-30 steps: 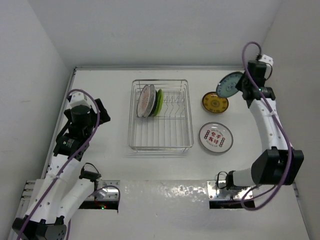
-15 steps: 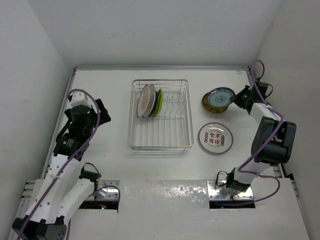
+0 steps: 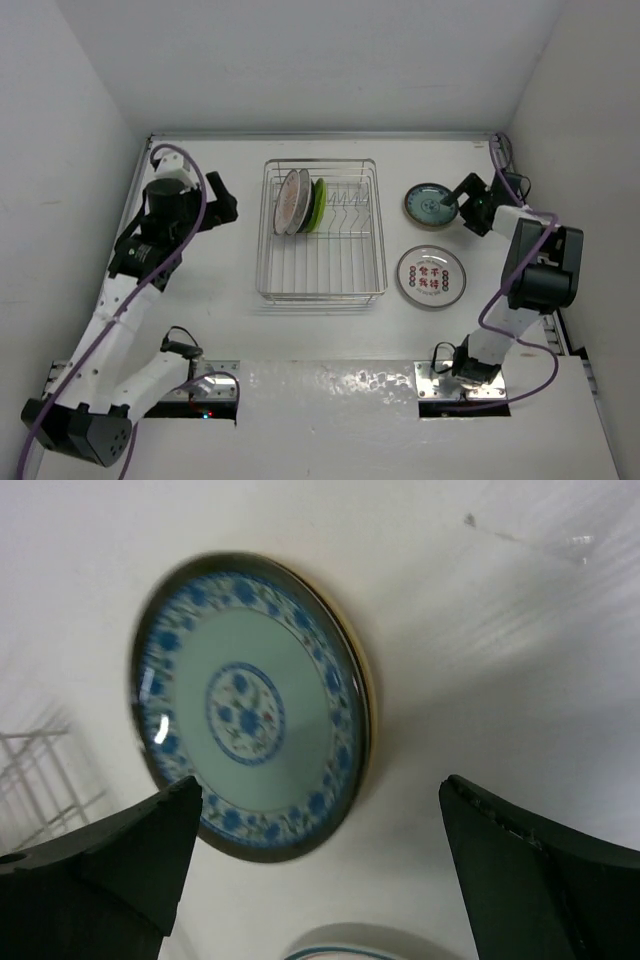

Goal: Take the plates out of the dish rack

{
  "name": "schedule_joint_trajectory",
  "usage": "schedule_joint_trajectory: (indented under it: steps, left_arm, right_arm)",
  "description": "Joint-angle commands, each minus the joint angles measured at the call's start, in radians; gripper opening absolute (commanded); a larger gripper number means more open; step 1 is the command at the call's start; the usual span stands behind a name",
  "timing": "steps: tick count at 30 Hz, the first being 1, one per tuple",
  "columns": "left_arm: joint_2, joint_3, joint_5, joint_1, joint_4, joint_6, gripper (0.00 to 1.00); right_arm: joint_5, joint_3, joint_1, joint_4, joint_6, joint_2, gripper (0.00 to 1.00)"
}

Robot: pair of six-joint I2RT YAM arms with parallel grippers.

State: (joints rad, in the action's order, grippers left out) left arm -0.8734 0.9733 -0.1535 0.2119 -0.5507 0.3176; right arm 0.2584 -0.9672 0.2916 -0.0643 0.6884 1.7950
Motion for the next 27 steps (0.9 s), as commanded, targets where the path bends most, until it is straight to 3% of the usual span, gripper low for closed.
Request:
schedule_joint_trajectory:
  steps: [1, 4, 9, 11, 13, 19, 22, 27]
  left_arm:
    - [-0.074, 0.097, 0.043, 0.056, 0.037, 0.052, 1.00]
    - [-0.197, 0.151, -0.012, 0.148, 0.055, 0.093, 1.00]
    - [-0.372, 0.255, -0.082, 0.282, 0.090, 0.139, 0.91]
    - [-0.452, 0.278, -0.086, 0.299, 0.109, 0.158, 0.76]
    - [-0.522, 0.315, -0.083, 0.308, 0.116, 0.164, 0.69]
    - [-0.668, 0.381, -0.090, 0.323, 0.118, 0.156, 0.58]
    - [-0.708, 0.377, -0.098, 0.325, 0.136, 0.163, 0.49]
    - [-0.772, 0.370, -0.093, 0.323, 0.161, 0.164, 0.45]
  right_arm:
    - [-0.221, -0.065, -0.066, 0.165, -0.038, -0.078, 0.99]
    - [-0.403, -0.146, -0.138, 0.363, -0.099, -0.135, 0.99]
    - [-0.429, -0.064, -0.247, 0.419, -0.118, -0.327, 0.99]
    - [-0.450, 0.016, -0.282, 0.416, -0.121, -0.446, 0.99]
    - [-0.438, 0.092, -0.341, 0.408, -0.122, -0.564, 0.99]
    - [-0.403, 0.229, -0.419, 0.425, -0.133, -0.776, 0.99]
    - [-0.374, 0.258, -0.425, 0.437, -0.142, -0.827, 0.99]
    - [-0.344, 0.280, -0.430, 0.449, -0.148, -0.875, 0.99]
